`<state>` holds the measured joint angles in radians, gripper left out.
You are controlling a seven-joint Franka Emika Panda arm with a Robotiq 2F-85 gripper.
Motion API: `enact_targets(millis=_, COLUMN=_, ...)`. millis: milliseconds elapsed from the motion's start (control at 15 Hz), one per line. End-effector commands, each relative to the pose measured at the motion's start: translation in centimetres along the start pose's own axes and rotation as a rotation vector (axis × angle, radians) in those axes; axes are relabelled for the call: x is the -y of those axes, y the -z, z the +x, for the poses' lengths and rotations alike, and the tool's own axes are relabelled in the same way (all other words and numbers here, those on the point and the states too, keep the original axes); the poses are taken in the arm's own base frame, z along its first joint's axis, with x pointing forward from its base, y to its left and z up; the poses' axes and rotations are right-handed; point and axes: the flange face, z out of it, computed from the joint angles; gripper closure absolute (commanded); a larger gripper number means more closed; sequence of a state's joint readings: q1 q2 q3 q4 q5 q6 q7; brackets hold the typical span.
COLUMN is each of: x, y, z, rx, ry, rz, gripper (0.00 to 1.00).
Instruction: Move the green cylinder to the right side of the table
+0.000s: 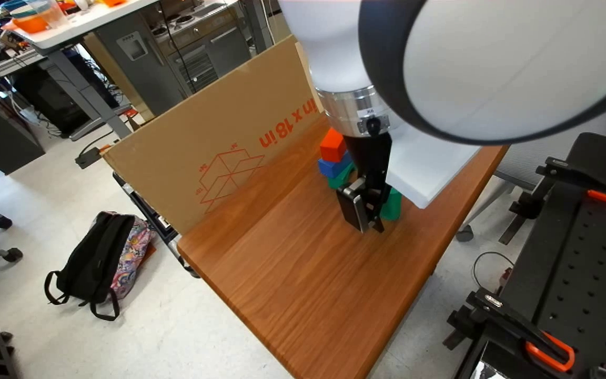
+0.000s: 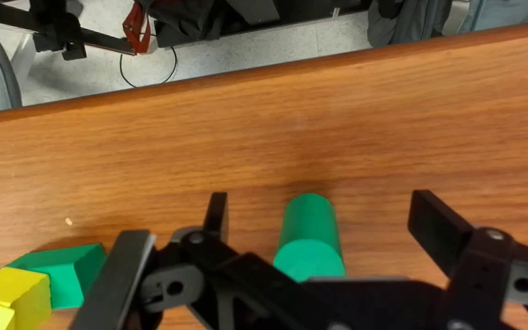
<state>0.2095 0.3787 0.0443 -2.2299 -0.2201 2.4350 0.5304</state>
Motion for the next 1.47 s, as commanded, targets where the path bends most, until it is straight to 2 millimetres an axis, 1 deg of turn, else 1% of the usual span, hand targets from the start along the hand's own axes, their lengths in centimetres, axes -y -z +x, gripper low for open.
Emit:
enact_targets(millis=0, x=0.1, y=0.0, z=1.2, rx=-0.015, ry=0.011, rz=-0.015, gripper=0.0)
enact_targets(millis=67, x=0.1, y=0.1, z=1.4, rx=-0.016, ry=0.01, rz=-0.015, gripper=0.0)
enact_targets(millis=133, x=0.0, y=0.1, z=1.5, rx=-0.016, ry=0.011, rz=-0.013, gripper=0.06)
enact_targets(millis=200, x=0.0, y=0.1, z=1.6, rx=-0.015, ry=0.011, rz=-0.012, gripper=0.28)
enact_targets(millis=333, x=0.0, y=0.0, z=1.9, rx=-0.013, ry=0.014, rz=-0.009, gripper=0.33)
enact_targets(millis=600, x=-0.2, y=-0.3, z=2.2, rx=-0.011, ry=0.018, rz=-0.009, gripper=0.63)
enact_targets(millis=800, x=-0.5, y=0.0, z=2.0, rx=-0.01, ry=0.025, rz=-0.007, gripper=0.87)
enact_targets(millis=867, x=-0.6, y=0.3, z=1.8, rx=-0.01, ry=0.026, rz=-0.006, gripper=0.91)
enact_targets(millis=1200, x=-1.6, y=2.3, z=1.1, rx=-0.011, ry=0.039, rz=0.03, gripper=0.91)
enact_targets(millis=1400, x=-3.3, y=3.8, z=1.3, rx=0.0, ry=0.041, rz=0.068, gripper=0.91)
